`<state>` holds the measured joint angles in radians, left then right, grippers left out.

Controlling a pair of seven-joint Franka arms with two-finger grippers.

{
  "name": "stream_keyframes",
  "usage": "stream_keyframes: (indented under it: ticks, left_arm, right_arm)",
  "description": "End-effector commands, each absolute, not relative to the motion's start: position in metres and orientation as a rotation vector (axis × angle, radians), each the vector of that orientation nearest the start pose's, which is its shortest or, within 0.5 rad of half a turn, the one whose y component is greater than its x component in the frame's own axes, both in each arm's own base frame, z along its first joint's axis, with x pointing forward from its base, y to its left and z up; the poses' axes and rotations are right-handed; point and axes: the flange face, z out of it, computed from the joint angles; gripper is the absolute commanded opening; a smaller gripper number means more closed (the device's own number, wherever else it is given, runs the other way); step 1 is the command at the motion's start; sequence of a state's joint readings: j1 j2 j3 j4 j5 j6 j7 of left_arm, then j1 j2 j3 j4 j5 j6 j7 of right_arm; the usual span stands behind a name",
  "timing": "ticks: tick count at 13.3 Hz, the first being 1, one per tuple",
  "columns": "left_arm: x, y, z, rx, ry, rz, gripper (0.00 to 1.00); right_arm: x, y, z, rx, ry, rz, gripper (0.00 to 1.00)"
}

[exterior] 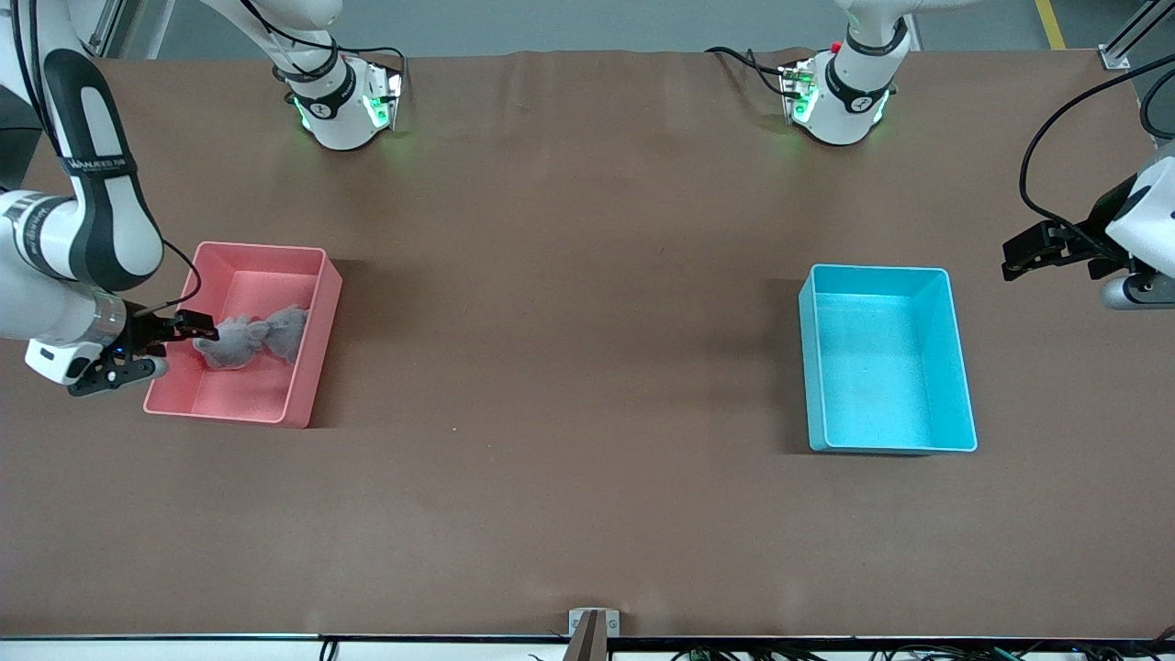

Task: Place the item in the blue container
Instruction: 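Reach the right gripper down into the pink box toward a grey plush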

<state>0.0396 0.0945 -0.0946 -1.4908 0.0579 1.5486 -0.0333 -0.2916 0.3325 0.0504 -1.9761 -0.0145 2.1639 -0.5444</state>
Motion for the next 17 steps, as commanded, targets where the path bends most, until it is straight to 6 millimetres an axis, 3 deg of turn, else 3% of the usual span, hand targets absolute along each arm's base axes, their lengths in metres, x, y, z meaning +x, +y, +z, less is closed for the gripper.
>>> stream_keyframes:
  ticks: [1, 7, 14, 16, 17]
  left_arm:
    - [0.575, -0.020, 0.627, -3.082, 0.026, -0.004, 1.00]
    - [0.570, -0.011, 0.631, -3.098, 0.003, -0.012, 1.00]
    - [0.572, -0.008, 0.624, -3.101, 0.018, -0.004, 1.00]
    - [0.572, -0.011, 0.621, -3.101, 0.023, 0.003, 1.00]
    - [0.572, -0.012, 0.621, -3.101, 0.023, 0.003, 1.00]
  right_arm:
    - [0.570, -0.145, 0.262, -3.006, -0.580, 0.157, 1.00]
    - [0.556, -0.141, 0.229, -2.912, -0.815, 0.208, 1.00]
    - [0.554, -0.140, 0.203, -2.900, -0.832, 0.214, 0.99]
    - [0.553, -0.141, 0.200, -2.872, -0.900, 0.214, 0.83]
    - [0.552, -0.141, 0.199, -2.853, -0.942, 0.217, 0.68]
